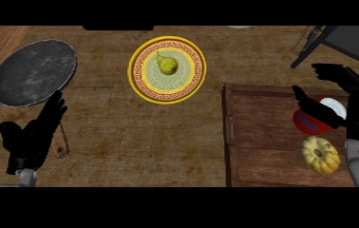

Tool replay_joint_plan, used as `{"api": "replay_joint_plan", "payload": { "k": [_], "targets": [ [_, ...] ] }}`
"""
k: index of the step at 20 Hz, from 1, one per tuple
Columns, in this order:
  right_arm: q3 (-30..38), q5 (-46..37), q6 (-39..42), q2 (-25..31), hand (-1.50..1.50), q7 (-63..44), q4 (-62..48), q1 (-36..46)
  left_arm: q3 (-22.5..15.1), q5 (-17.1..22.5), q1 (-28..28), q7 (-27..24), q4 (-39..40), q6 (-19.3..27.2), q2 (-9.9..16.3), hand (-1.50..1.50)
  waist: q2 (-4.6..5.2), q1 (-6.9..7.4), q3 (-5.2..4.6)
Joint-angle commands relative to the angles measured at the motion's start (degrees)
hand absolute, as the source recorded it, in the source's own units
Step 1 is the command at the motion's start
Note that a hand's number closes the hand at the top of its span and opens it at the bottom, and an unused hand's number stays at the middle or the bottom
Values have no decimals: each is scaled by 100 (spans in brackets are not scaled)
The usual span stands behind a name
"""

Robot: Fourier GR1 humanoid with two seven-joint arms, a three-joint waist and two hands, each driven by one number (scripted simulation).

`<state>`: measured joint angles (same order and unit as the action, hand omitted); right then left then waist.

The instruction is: Pick the can from the tray and place it in the tiered shelf

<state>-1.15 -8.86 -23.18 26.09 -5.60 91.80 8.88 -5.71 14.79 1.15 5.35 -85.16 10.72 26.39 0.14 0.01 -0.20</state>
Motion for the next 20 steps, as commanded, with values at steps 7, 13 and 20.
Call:
{"api": "replay_joint_plan", "payload": {
  "k": [7, 13, 20],
  "targets": [
    [-956, -2711, -9, 476, -150, -3111, 1368, -304, 286, 80, 147, -274, 456, -340, 16, 0, -41, -89, -19],
    [-1293, -3109, 1969, 1145, -150, -5024, 1951, 7, 364, 94, 137, -358, 568, -498, 93, 0, -32, -27, -23],
    [-1683, -1975, 4291, 1584, -150, -5888, 1808, 488, 216, -51, 155, -429, 432, -454, -63, 0, -9, 96, -2]
  ]
}}
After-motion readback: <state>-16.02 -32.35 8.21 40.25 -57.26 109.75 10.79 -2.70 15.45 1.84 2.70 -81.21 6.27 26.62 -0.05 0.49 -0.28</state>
